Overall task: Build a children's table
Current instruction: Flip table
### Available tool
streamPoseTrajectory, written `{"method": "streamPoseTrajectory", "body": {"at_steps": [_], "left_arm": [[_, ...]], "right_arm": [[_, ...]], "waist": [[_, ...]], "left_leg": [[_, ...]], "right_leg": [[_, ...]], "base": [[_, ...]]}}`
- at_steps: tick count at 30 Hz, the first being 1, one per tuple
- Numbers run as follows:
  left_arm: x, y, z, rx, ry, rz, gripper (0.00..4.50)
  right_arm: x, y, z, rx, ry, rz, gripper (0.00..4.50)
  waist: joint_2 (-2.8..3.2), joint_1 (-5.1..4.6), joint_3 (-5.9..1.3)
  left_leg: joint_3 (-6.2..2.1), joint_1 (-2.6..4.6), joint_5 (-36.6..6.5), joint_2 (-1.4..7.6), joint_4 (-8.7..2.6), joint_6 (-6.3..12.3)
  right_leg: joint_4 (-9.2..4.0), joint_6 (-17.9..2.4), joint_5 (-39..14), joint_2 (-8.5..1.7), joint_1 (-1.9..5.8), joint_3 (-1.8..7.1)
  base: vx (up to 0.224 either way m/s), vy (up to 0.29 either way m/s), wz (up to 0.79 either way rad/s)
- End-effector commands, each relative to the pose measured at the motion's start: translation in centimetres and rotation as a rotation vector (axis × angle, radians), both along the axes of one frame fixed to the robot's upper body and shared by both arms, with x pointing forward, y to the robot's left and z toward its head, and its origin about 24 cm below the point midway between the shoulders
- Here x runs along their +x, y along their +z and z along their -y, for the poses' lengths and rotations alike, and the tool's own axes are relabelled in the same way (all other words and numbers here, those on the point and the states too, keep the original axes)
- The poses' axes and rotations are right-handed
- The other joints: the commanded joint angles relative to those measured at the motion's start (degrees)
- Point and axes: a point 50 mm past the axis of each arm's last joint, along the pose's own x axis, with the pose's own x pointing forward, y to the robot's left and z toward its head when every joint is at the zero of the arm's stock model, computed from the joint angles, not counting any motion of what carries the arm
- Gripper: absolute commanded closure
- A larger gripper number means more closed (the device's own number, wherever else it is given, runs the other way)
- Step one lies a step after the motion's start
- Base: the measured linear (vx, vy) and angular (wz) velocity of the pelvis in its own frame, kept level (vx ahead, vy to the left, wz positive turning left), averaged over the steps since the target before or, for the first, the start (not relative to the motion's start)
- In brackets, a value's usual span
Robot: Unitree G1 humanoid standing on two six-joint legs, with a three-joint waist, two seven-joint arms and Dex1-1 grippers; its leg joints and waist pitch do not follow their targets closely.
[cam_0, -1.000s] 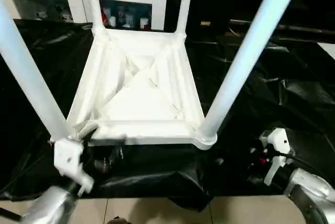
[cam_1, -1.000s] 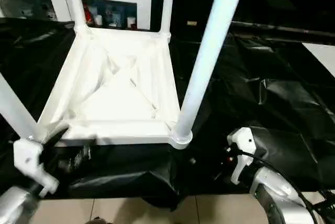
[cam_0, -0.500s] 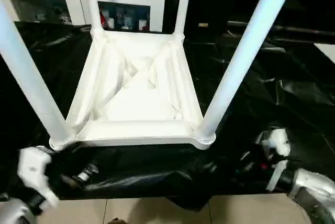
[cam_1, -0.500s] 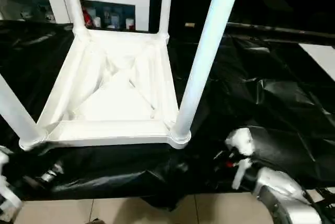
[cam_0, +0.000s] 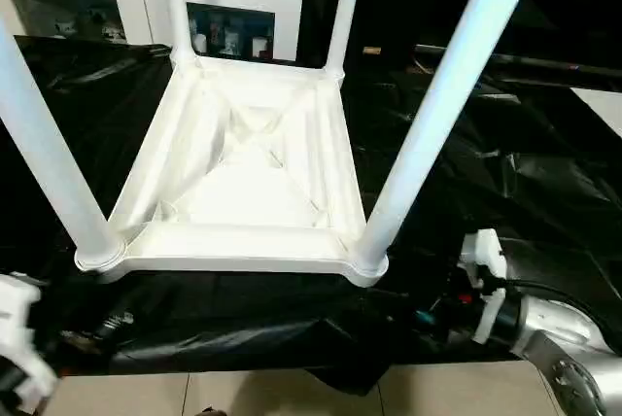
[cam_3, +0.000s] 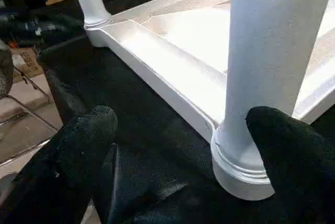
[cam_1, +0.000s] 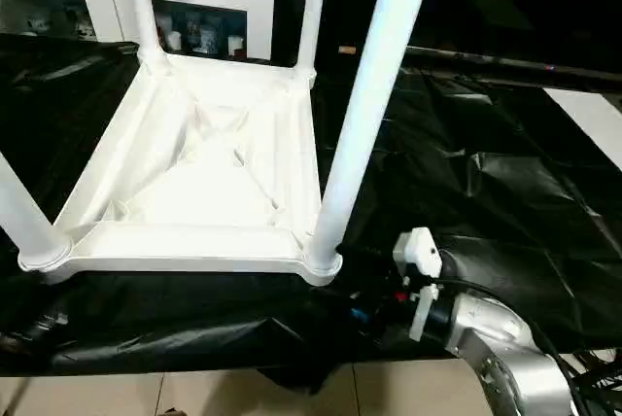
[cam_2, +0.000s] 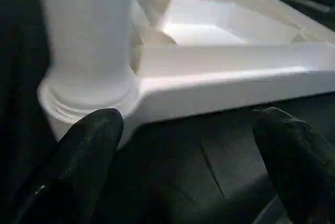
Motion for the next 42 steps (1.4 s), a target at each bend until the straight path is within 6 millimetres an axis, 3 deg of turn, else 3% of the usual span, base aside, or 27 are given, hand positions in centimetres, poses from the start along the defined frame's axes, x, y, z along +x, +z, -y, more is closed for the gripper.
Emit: {"method": "streamPoseTrajectory", "body": {"at_steps": [1,4,6,7,10,11,12,15,17,18,20,21,23,29,34,42], "left_arm": [[0.0,1.0,-0.1,-0.021,-0.020,0.020,0.03],[0.3,1.6,-0.7,-0.007,-0.003,0.042,0.03],[1.2,2.0,-1.4,0.029,0.056,0.085,0.03],[1.4,2.1,-1.6,0.037,0.069,0.093,0.03],[3.3,2.3,-1.9,0.060,0.141,0.151,0.03],[4.3,2.4,-1.6,0.062,0.157,0.179,0.03],[5.3,2.4,-0.8,0.038,0.148,0.203,0.03],[6.8,2.2,0.9,-0.008,0.101,0.221,0.03],[7.4,1.8,1.7,0.004,0.076,0.210,0.03],[8.0,1.1,2.0,0.027,0.090,0.193,0.03],[8.5,0.6,2.3,0.034,0.116,0.166,0.03],[8.7,0.3,2.4,0.041,0.132,0.150,0.03],[8.8,0.0,2.6,0.047,0.151,0.131,0.19],[8.8,-0.8,3.1,0.070,0.275,0.081,0.58],[8.2,-1.0,3.0,0.073,0.375,0.089,0.95],[7.6,-1.4,3.7,0.020,0.395,0.068,1.63]], "right_arm": [[0.4,0.2,-0.4,0.004,0.016,0.014,0.00],[0.5,0.3,-0.5,0.011,0.032,0.012,0.00],[0.6,0.3,-0.6,0.018,0.030,0.013,0.00],[0.6,0.3,-0.6,0.019,0.029,0.014,0.00],[1.4,0.2,-0.7,0.020,-0.033,0.046,0.00],[1.9,0.2,-0.6,0.018,-0.082,0.066,0.00],[2.5,0.1,-0.3,0.009,-0.136,0.088,0.00],[3.3,0.2,0.4,-0.005,-0.222,0.113,0.00],[3.4,0.3,0.8,-0.009,-0.249,0.125,0.00],[3.5,0.5,1.1,-0.007,-0.268,0.128,0.00],[3.6,0.5,1.5,-0.018,-0.284,0.138,0.00],[3.6,0.5,1.7,-0.023,-0.293,0.141,0.00],[3.7,0.5,1.9,-0.028,-0.305,0.146,0.00],[3.5,0.4,1.9,-0.021,-0.289,0.137,0.00],[1.5,0.0,0.0,0.029,-0.058,0.033,0.00],[1.5,0.3,0.3,0.041,-0.054,0.030,0.00]], "waist": [[1.28,0.24,-0.90],[1.46,0.10,-0.89],[1.59,0.23,-0.98],[1.73,0.17,-0.92],[1.73,0.17,-1.33],[2.04,0.13,-1.22],[2.14,0.19,-1.34],[2.12,0.18,-1.50],[2.12,0.27,-1.71],[2.46,0.34,-1.72],[2.14,0.59,-1.93],[2.57,0.71,-2.05],[2.34,0.70,-2.12],[2.12,0.73,-2.05],[1.69,1.05,-1.68],[1.42,1.09,-1.62]], "left_leg": [[-1.53,0.25,-18.93,3.34,-5.53,-0.06],[-1.65,0.33,-20.22,3.35,-5.62,-0.86],[-1.51,0.87,-20.72,3.36,-5.48,-1.00],[-1.60,0.66,-20.52,3.35,-5.57,-1.01],[-1.45,0.88,-19.16,3.18,-5.28,-0.98],[-1.59,0.56,-18.68,3.21,-5.52,-1.06],[-1.61,0.76,-18.63,3.25,-5.46,-1.72],[-1.53,0.62,-18.16,3.25,-5.47,-2.64],[-1.37,0.79,-16.93,3.19,-5.19,-2.30],[-1.36,0.63,-15.98,3.14,-5.20,-1.82],[-1.19,0.73,-14.61,3.07,-4.91,-1.24],[-1.26,0.52,-13.37,3.12,-4.86,-1.12],[-1.16,0.42,-12.07,3.12,-4.74,-0.66],[-1.09,0.32,-11.59,3.24,-4.60,0.46],[-1.21,0.20,-13.47,3.34,-4.75,1.36],[-1.26,0.24,-14.31,3.36,-4.83,0.89]], "right_leg": [[-4.89,-8.26,-14.27,-4.18,0.59,2.80],[-4.96,-7.97,-15.42,-4.17,0.54,2.81],[-5.05,-8.17,-14.98,-4.11,0.14,2.91],[-4.97,-8.26,-14.56,-4.09,0.31,2.88],[-4.75,-8.45,-12.48,-4.02,0.26,2.81],[-4.75,-8.62,-12.39,-4.21,0.49,2.82],[-4.72,-8.74,-12.73,-4.30,0.38,2.71],[-4.56,-9.23,-11.93,-4.27,0.66,2.68],[-4.41,-9.33,-9.84,-4.16,0.63,2.74],[-4.33,-9.42,-8.77,-4.15,0.82,2.78],[-4.25,-9.45,-7.23,-4.12,0.88,2.78],[-3.99,-9.81,-5.65,-4.22,1.11,2.74],[-3.82,-10.53,-3.39,-4.10,1.22,2.64],[-3.88,-11.73,-3.35,-4.19,1.41,2.60],[-4.54,-10.17,-9.00,-4.27,1.32,2.62],[-4.97,-9.03,-11.97,-4.32,0.78,2.62]], "base": [[0.000,0.000,0.00],[0.000,0.000,0.00],[0.000,0.000,0.00],[0.000,0.000,0.00],[0.000,0.000,0.00],[0.000,0.000,0.00],[0.000,0.000,0.00],[0.000,0.000,0.00],[0.000,0.000,0.00],[0.000,0.000,0.00],[0.000,0.000,0.00],[0.000,0.000,0.00],[0.000,0.000,0.00],[0.000,0.000,0.00],[0.000,0.000,0.00],[0.000,0.000,0.00]]}}
